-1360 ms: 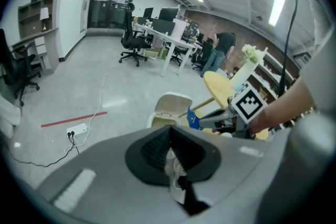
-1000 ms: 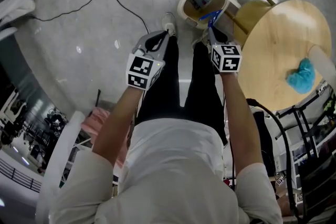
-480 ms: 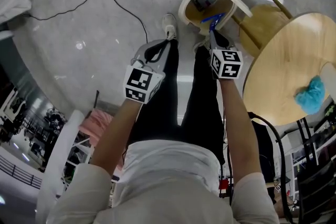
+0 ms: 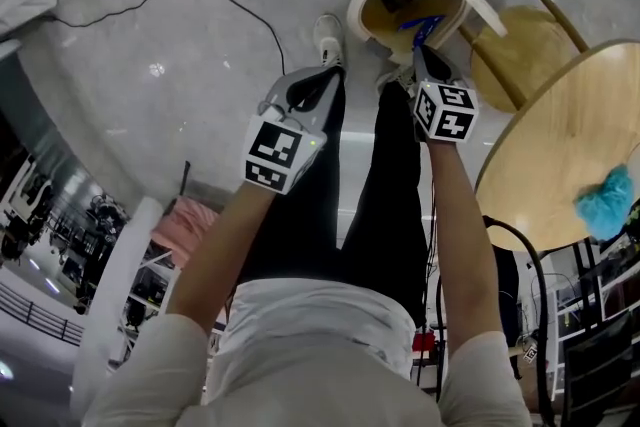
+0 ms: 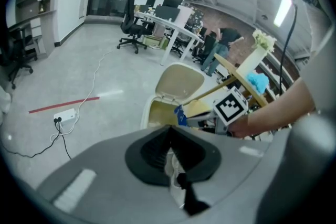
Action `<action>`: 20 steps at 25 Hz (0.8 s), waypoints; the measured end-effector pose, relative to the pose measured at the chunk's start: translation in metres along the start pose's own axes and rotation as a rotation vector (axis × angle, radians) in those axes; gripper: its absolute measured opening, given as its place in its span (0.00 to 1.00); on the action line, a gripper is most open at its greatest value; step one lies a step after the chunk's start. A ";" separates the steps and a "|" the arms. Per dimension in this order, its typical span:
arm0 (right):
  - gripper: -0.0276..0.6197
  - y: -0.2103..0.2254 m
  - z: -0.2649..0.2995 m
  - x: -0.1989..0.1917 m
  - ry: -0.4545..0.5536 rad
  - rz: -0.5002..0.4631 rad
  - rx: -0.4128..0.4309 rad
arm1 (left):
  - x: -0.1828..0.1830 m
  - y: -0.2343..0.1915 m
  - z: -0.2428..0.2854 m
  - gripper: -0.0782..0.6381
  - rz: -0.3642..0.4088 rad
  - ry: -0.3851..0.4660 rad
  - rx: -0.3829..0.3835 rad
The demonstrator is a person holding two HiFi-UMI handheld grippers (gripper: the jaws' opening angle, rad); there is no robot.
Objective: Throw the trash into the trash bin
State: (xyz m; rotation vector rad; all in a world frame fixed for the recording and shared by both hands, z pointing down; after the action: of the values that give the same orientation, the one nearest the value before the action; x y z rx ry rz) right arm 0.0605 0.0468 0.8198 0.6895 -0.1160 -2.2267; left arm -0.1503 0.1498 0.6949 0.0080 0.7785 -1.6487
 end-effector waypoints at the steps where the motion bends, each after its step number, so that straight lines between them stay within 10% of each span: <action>1: 0.05 0.001 0.002 0.001 0.002 -0.005 0.000 | 0.001 0.000 0.001 0.12 -0.002 0.003 -0.001; 8: 0.22 0.004 0.005 0.001 -0.006 -0.017 -0.005 | 0.000 0.004 0.010 0.12 0.002 -0.005 -0.018; 20: 0.21 -0.014 -0.020 0.007 0.017 -0.046 0.022 | 0.007 0.016 -0.001 0.12 0.020 0.008 -0.018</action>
State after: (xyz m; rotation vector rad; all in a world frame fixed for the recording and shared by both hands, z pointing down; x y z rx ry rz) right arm 0.0582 0.0539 0.7954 0.7294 -0.1178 -2.2663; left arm -0.1386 0.1434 0.6834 0.0098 0.7966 -1.6236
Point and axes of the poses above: the fingertips, and each gripper's own axes: z forward along the fingers, y to its right, x out of its top, the point moved 9 cm from there along -z, backward along the fingers, and after that the axes turned 11 degrees about -z, right-handed, at the moved point
